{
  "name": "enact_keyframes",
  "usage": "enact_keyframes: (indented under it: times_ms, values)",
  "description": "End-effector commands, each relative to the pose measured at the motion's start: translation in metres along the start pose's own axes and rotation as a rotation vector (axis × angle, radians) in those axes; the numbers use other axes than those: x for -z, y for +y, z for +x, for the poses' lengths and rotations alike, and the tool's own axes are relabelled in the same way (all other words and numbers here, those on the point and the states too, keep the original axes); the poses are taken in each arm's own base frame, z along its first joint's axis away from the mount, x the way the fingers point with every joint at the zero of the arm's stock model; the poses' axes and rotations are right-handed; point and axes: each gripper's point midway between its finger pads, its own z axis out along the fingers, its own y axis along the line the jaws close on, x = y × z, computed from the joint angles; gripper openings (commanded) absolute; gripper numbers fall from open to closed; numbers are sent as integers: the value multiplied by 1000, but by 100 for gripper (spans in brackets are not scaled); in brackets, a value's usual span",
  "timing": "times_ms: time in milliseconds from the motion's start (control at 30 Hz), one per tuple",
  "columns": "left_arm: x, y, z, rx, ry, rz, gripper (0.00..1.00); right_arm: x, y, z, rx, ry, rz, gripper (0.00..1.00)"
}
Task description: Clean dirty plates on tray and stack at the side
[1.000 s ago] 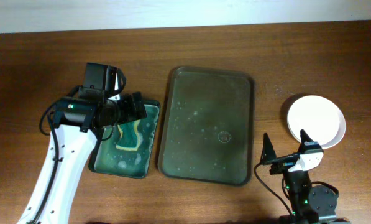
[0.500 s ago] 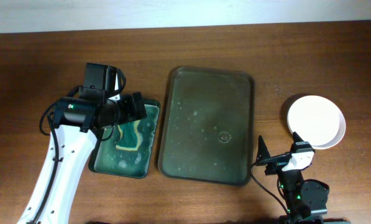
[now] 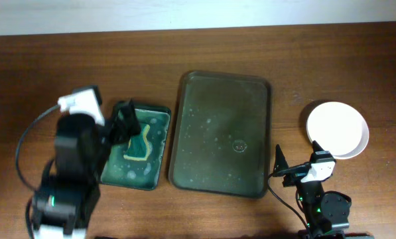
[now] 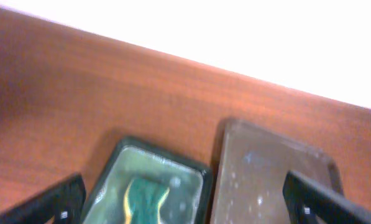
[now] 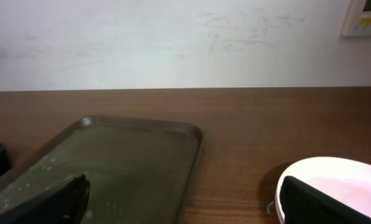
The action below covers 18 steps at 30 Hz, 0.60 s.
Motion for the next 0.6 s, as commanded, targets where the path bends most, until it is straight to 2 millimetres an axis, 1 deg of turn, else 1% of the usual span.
enact_keyframes:
  times_ms: [0,67,167,300,333,433,500,567]
  values:
    - [9,23,20,-56,-166,-3,99,0,0,3,3,4,-2,98]
    - [18,41,40,-31,-268,-5,99,0,0,3,3,4,-2,98]
    - [25,57,68,-15,-349,-3,99,0,0,3,3,4,-2,98]
    - [30,70,90,1,-457,9,99,0,0,3,3,4,-2,98]
    - [29,72,94,4,-485,14,99,0,0,3,3,4,-2,98]
    - [12,79,109,9,-497,2,100,0,0,3,3,4,-2,98]
    - [3,87,128,2,-415,-34,99,0,0,3,3,4,-2,98]
    - [2,87,129,1,-410,-33,99,0,0,3,3,4,-2,98]
